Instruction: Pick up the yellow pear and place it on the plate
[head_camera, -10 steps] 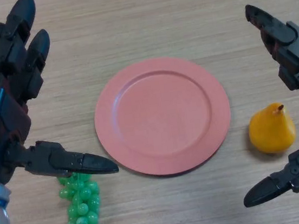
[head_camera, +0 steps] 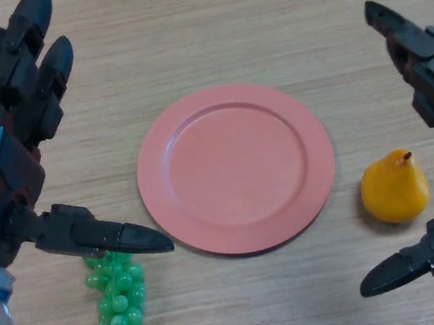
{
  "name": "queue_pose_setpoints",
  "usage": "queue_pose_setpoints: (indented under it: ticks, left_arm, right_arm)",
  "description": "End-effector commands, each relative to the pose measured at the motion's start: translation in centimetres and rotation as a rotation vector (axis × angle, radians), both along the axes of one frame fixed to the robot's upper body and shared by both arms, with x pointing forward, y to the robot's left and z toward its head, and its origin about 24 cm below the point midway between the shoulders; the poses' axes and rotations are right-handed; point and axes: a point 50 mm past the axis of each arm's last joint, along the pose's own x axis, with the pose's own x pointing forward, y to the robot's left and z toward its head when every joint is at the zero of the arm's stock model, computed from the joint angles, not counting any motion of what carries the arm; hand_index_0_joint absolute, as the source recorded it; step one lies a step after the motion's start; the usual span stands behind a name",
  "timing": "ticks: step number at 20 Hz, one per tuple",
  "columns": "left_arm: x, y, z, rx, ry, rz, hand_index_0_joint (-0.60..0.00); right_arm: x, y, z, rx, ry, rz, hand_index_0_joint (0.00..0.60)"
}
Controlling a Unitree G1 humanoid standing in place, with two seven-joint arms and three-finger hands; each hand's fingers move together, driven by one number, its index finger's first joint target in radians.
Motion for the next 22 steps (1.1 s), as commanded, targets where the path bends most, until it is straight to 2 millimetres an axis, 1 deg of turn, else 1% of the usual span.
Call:
queue_pose_setpoints:
  ticks: [1, 5, 8, 10, 11, 13, 14, 15, 16, 17, 18, 22]
  left_arm:
    - [-1.6, 0.7, 3.0, 0.024, -0.22, 0.012, 0.0]
    - [-1.6, 0.7, 2.9, 0.003, -0.223, -0.006, 0.0]
    - [-1.1, 0.6, 2.1, 0.032, -0.194, -0.006, 0.0]
    - [-0.7, 0.7, 1.2, 0.045, -0.185, -0.005, 0.0]
    - [-0.5, 0.9, 0.8, 0.044, -0.183, -0.002, 0.0]
    - [-0.3, 1.1, 0.1, 0.071, -0.163, -0.005, 0.0]
    - [-0.2, 1.3, -0.2, 0.088, -0.148, -0.004, 0.0]
    - [-0.2, 1.4, -0.3, 0.086, -0.141, -0.004, 0.0]
    - [-0.2, 1.7, -0.3, 0.059, -0.141, 0.008, 0.0]
    - [-0.2, 1.7, -0.2, 0.062, -0.143, 0.012, 0.0]
    - [-0.2, 1.9, 0.0, 0.065, -0.145, 0.016, 0.0]
    - [-0.1, 2.2, 0.1, 0.077, -0.152, 0.033, 0.0]
  right_arm:
    - [-0.7, -1.0, 2.3, 0.007, -0.169, -0.004, 0.0]
    - [1.6, -3.5, 1.8, 0.028, -0.158, -0.055, 0.0]
    - [4.3, -5.8, 0.2, -0.008, -0.189, -0.13, 0.0]
    - [5.9, -6.7, -0.9, -0.003, -0.193, -0.159, 0.0]
    - [6.6, -7.0, -1.4, -0.037, -0.219, -0.181, 0.0]
    - [8.1, -7.7, -2.7, -0.048, -0.232, -0.224, 0.0]
    - [8.8, -8.1, -3.8, -0.047, -0.2, -0.244, 0.0]
    - [9.2, -8.3, -4.2, -0.053, -0.211, -0.269, 0.0]
    - [9.7, -8.5, -5.2, -0.044, -0.172, -0.274, 0.0]
    - [10.0, -8.6, -5.6, -0.038, -0.171, -0.285, 0.0]
    - [10.3, -8.7, -6.4, -0.025, -0.137, -0.284, 0.0]
    - [10.9, -8.9, -9.0, 0.019, -0.028, -0.29, 0.0]
